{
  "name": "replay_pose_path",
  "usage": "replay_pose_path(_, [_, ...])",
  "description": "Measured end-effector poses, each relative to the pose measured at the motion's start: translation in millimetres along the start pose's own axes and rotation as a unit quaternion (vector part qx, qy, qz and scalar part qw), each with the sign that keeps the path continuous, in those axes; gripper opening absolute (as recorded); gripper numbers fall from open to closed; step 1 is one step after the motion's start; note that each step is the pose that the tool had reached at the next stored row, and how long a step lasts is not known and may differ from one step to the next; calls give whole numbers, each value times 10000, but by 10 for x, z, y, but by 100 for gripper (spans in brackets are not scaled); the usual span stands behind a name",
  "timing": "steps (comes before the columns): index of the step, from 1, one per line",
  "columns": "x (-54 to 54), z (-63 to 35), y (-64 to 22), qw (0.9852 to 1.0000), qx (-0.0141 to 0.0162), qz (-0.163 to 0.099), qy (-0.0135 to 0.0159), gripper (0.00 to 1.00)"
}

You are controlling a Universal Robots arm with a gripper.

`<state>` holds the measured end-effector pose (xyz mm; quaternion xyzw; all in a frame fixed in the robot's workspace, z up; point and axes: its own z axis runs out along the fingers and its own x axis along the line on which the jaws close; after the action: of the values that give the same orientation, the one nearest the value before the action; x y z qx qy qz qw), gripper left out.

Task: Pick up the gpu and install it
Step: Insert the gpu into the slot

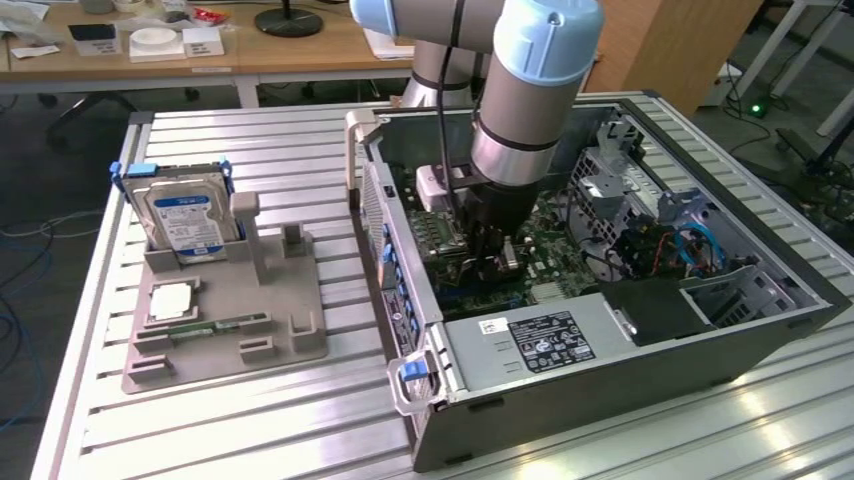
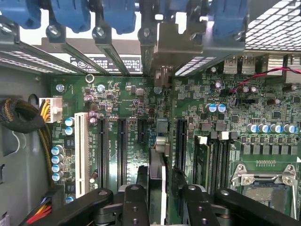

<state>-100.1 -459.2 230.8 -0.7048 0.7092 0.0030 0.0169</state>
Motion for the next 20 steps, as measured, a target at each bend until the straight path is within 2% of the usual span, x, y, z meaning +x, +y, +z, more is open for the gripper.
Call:
replay_pose_path(8, [-3, -98, -2, 10000, 3, 0, -1, 35])
replay_pose_path(12, [-3, -106, -2, 10000, 3, 1, -6, 35])
replay_pose_path(13, [-3, -106, -3, 10000, -16, 0, -7, 35])
replay_pose_path(15, [-3, -108, -2, 9999, -112, 3, -5, 35])
replay_pose_path(16, [-3, -109, -2, 9999, -149, 4, -4, 35])
replay_pose_path(17, [-3, -109, -2, 9999, -171, 5, -5, 35])
replay_pose_path(20, [-3, -109, -2, 9999, -172, 5, -5, 35])
